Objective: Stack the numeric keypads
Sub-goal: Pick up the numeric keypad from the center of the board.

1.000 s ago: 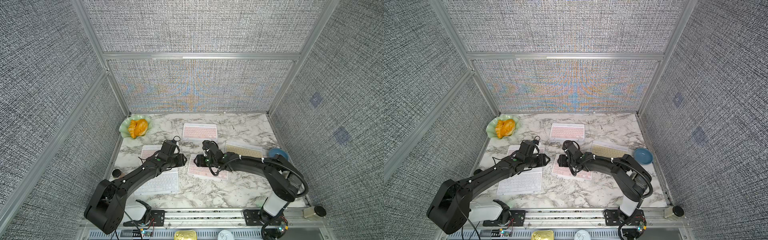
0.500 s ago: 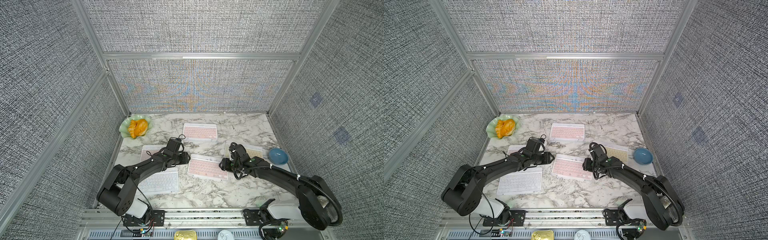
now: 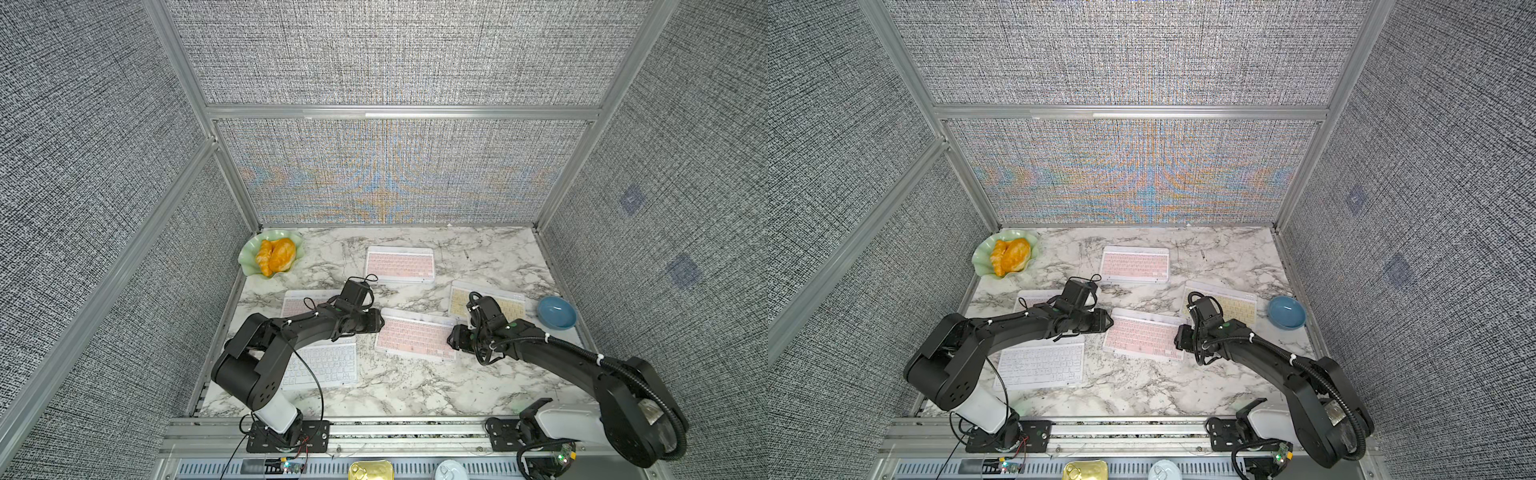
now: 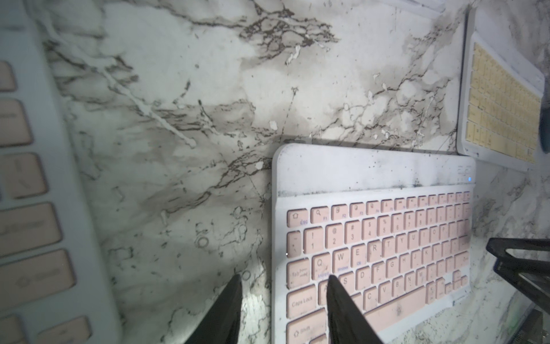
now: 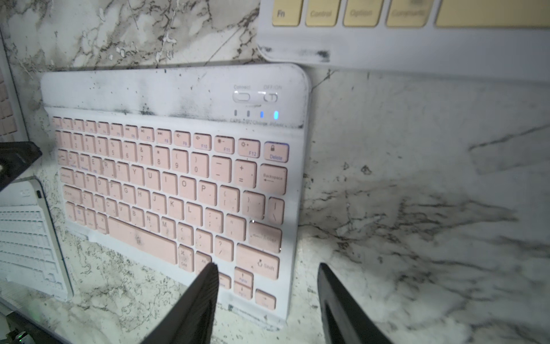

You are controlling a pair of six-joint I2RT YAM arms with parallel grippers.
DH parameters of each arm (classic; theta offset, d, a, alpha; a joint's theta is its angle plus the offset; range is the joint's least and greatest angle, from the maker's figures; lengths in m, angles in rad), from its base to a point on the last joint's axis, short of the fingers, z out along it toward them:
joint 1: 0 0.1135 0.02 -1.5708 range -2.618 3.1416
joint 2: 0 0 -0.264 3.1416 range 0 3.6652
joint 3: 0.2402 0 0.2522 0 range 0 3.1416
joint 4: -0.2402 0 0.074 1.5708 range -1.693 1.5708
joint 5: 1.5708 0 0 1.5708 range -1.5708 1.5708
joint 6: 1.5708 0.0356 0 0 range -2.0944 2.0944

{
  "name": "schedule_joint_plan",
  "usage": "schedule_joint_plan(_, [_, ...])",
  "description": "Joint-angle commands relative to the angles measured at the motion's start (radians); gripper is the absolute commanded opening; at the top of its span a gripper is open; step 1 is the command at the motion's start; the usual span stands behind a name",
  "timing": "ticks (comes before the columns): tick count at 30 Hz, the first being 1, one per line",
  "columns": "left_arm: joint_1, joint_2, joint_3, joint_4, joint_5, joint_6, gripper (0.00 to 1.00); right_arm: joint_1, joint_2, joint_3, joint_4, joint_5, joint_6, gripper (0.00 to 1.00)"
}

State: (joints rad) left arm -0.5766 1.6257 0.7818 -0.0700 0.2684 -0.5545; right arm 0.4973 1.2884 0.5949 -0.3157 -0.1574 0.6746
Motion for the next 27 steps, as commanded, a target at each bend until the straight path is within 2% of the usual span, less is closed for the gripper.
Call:
schedule_joint_plan(1, [-0.01, 0.009, 0.02, -0.003, 0.001, 0.009, 0.48, 0.0, 0.0, -0.012, 0.023, 0.001, 0.006, 0.56])
schedule_joint_plan(10, [-0.032, 0.012, 0.019, -0.066, -0.024, 0.003, 0.47, -0.001, 0.012, -0.023, 0.044, 0.005, 0.019, 0.57])
schedule_joint_plan(27, [-0.065, 0.017, -0.01, -0.031, 0.004, -0.025, 0.47, 0.0, 0.053, -0.044, 0.121, -0.014, 0.054, 0.57])
